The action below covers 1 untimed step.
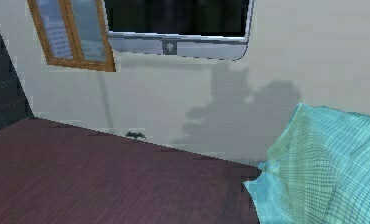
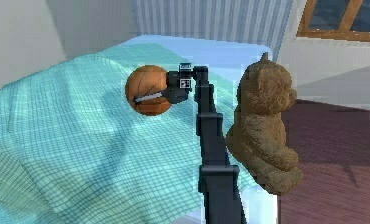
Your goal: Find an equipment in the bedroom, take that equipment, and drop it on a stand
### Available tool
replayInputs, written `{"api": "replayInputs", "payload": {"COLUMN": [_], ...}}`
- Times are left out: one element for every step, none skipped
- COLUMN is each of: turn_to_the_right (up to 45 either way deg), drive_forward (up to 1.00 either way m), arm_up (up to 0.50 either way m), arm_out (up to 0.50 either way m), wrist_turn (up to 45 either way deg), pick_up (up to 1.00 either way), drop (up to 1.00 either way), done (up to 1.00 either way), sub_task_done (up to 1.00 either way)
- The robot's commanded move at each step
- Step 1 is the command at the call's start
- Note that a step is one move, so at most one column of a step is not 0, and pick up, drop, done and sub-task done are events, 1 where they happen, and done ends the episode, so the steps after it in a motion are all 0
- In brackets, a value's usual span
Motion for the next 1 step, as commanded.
{"api": "replayInputs", "payload": {"turn_to_the_right": [0.0], "drive_forward": [0.00], "arm_up": [0.10], "arm_out": [0.00], "wrist_turn": [0.0], "pick_up": [0.00], "drop": [0.00], "done": [0.00], "sub_task_done": [0.00]}}
